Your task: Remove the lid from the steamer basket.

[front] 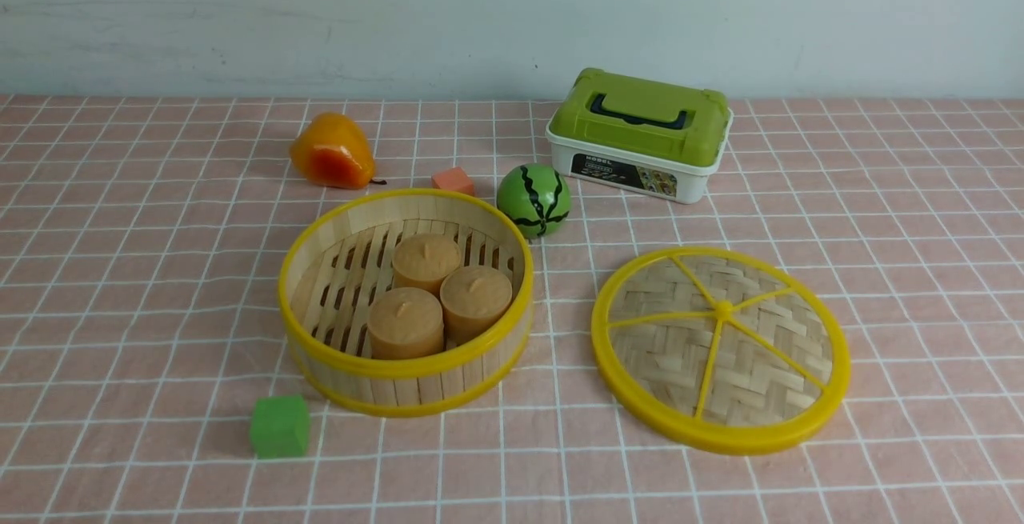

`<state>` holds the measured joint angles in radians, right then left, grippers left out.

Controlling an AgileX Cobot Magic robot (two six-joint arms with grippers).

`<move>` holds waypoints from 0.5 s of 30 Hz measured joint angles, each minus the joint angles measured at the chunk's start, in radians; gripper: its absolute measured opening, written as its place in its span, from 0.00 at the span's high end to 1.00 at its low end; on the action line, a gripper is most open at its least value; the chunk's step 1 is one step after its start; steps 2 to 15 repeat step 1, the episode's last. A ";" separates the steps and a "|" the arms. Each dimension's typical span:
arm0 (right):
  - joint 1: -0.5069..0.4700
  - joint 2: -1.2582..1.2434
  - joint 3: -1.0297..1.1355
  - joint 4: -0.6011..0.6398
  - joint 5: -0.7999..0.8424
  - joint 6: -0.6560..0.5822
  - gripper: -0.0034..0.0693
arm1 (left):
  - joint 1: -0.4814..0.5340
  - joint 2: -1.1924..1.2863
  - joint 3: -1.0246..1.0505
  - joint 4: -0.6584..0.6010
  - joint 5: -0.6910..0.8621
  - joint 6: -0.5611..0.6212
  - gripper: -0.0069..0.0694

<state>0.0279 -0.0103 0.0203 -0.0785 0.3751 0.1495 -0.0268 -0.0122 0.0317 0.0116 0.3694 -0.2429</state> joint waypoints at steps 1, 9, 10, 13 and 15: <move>0.000 0.000 0.000 0.000 0.000 0.000 0.76 | 0.000 0.000 0.000 0.000 0.000 0.000 0.60; 0.000 0.000 0.000 0.000 0.000 0.000 0.76 | 0.000 0.000 0.000 0.000 0.000 0.000 0.60; 0.000 0.000 0.000 0.000 0.000 0.000 0.76 | 0.000 0.000 0.000 0.000 0.000 0.000 0.60; 0.000 0.000 0.000 0.000 0.000 0.000 0.76 | 0.000 0.000 0.000 0.000 0.000 0.000 0.60; 0.000 0.000 0.000 0.000 0.000 0.000 0.76 | 0.000 0.000 0.000 0.000 0.000 0.000 0.60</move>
